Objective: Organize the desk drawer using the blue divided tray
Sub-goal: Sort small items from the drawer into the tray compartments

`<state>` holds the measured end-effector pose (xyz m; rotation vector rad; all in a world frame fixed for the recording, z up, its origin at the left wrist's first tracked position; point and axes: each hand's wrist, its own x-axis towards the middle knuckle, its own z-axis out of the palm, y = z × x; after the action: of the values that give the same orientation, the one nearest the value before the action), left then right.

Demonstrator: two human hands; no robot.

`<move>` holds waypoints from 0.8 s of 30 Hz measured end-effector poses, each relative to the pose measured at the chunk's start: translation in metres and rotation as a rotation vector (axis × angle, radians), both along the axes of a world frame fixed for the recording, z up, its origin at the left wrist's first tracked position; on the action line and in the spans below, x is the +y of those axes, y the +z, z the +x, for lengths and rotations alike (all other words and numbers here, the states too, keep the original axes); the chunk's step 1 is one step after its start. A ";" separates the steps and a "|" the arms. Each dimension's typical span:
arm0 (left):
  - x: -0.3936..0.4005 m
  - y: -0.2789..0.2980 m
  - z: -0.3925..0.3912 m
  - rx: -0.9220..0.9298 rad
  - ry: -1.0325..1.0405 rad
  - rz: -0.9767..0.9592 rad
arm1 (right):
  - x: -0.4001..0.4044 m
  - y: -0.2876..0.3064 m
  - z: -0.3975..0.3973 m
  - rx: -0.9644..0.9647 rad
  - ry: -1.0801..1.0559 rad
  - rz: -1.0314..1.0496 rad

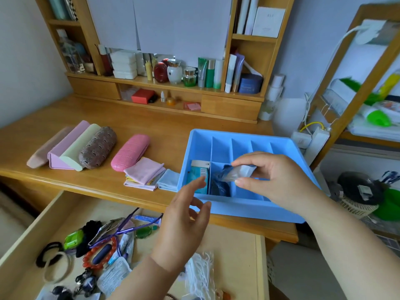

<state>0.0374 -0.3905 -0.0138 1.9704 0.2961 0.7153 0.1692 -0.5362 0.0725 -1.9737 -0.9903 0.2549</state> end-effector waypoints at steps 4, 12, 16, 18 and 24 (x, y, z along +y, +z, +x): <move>0.013 0.006 0.004 -0.012 0.043 0.250 | 0.021 0.000 0.015 -0.450 0.097 -0.398; 0.029 0.045 0.097 0.703 -0.054 1.080 | 0.020 -0.017 0.032 -0.528 0.064 -0.488; 0.021 0.039 0.120 0.882 -0.131 1.385 | -0.003 -0.039 0.028 -0.481 -0.018 -0.315; 0.018 0.037 0.126 0.893 -0.146 1.354 | -0.008 -0.049 0.024 -0.470 -0.012 -0.283; 0.028 0.038 0.130 0.877 -0.122 0.777 | -0.005 -0.050 0.025 -0.487 0.064 -0.250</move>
<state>0.1677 -0.3627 0.0245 2.9458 0.4472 -0.2223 0.1940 -0.5410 0.0221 -2.2921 -1.3854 -0.0799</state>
